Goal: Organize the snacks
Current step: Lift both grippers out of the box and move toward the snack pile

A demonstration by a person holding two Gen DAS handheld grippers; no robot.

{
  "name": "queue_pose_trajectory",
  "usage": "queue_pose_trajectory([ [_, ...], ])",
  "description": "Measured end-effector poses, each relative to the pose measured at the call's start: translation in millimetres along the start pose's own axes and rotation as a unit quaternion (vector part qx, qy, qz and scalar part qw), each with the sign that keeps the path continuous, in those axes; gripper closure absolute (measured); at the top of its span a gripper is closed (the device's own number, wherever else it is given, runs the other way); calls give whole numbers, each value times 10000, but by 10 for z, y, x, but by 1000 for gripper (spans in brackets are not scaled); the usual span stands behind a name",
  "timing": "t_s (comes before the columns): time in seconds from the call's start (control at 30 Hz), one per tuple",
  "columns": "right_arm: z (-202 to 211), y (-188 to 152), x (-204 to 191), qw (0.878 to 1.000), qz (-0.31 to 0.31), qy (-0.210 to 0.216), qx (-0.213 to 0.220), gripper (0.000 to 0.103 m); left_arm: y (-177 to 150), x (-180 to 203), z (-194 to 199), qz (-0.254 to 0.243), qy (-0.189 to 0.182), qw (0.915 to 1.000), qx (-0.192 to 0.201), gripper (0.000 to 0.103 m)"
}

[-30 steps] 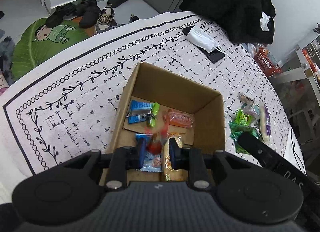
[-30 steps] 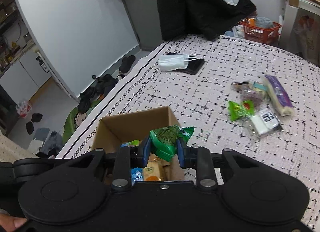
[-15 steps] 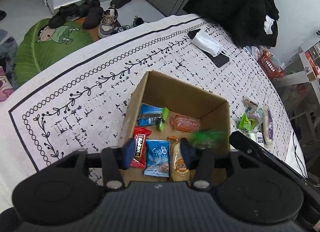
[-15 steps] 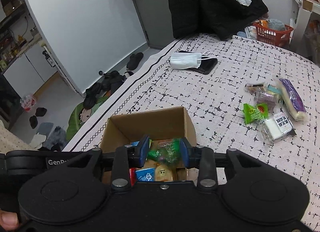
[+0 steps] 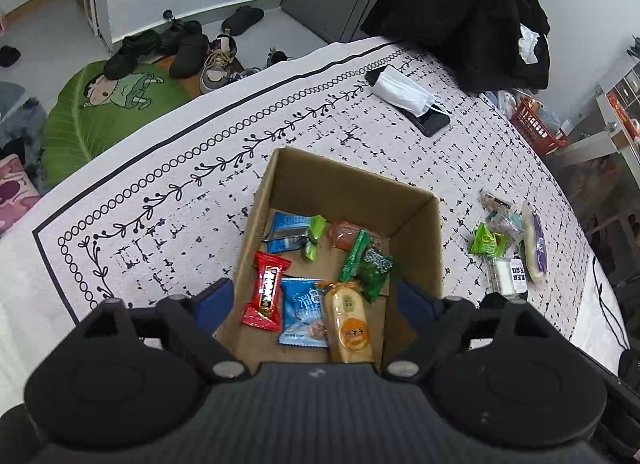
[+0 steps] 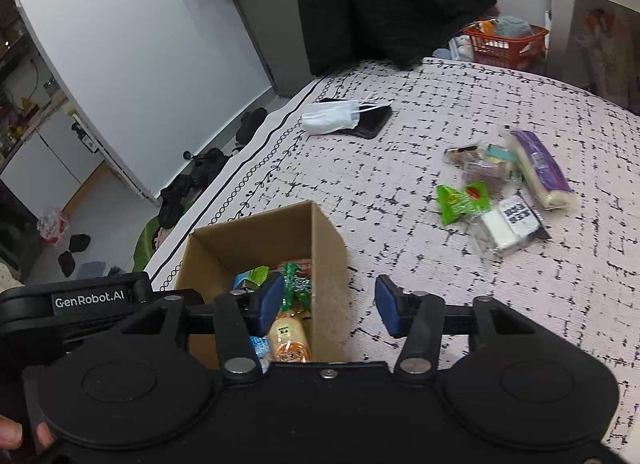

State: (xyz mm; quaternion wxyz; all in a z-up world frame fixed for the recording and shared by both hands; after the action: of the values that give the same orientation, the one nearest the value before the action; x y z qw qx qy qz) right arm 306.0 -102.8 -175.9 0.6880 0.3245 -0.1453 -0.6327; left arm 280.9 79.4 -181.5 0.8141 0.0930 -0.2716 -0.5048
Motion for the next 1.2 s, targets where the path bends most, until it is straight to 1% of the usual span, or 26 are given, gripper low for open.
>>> queue_pose_trajectory([
  [0.07,30,4,90,10000,-67,-15,-2,47,-19,58,5,-52,125,9999,-36,10],
  [0.13,56,19,183,9999,-137,-35,-2,44,-43,118,15,-101,101,9999,-30,9],
  [0.27,138,43,356,9997,-218,4,61,32,-88,290,29,-222,91,9997,-4,8],
  [0.43,182,51,549,9995,-290,-50,81,30,-136,502,27,-360,79,9993,78,3],
  [0.5,200,54,632,9994,-314,-81,83,25,-159,586,20,-408,73,9991,90,0],
  [0.57,226,57,713,9993,-334,-122,105,22,-180,675,11,-442,62,9989,126,0],
  [0.83,278,113,1138,9983,-463,-306,179,18,-219,1018,-59,-528,-11,9983,261,0],
  [0.93,285,144,1312,9975,-566,-359,203,16,-232,1151,-101,-507,-122,9983,246,0],
  [1.07,283,175,1533,9965,-682,-428,220,16,-241,1298,-162,-514,-109,9983,234,0],
  [1.2,250,235,1706,9964,-624,-522,239,16,-256,1406,-245,-530,-60,9984,172,0],
])
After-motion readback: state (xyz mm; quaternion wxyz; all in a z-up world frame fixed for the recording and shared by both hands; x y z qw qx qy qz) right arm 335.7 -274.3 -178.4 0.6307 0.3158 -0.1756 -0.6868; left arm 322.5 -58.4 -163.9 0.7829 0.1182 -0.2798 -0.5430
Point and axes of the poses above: each gripper's, at about its wrist camera, not at the fingertips, and z roughly against the way its jaws point, x to its right, y to its top, the point moved 7 cm from there along -z, roughly the way its jaws point, and after that the axes turned 6 degrees about -y, right-handed, at the moved point
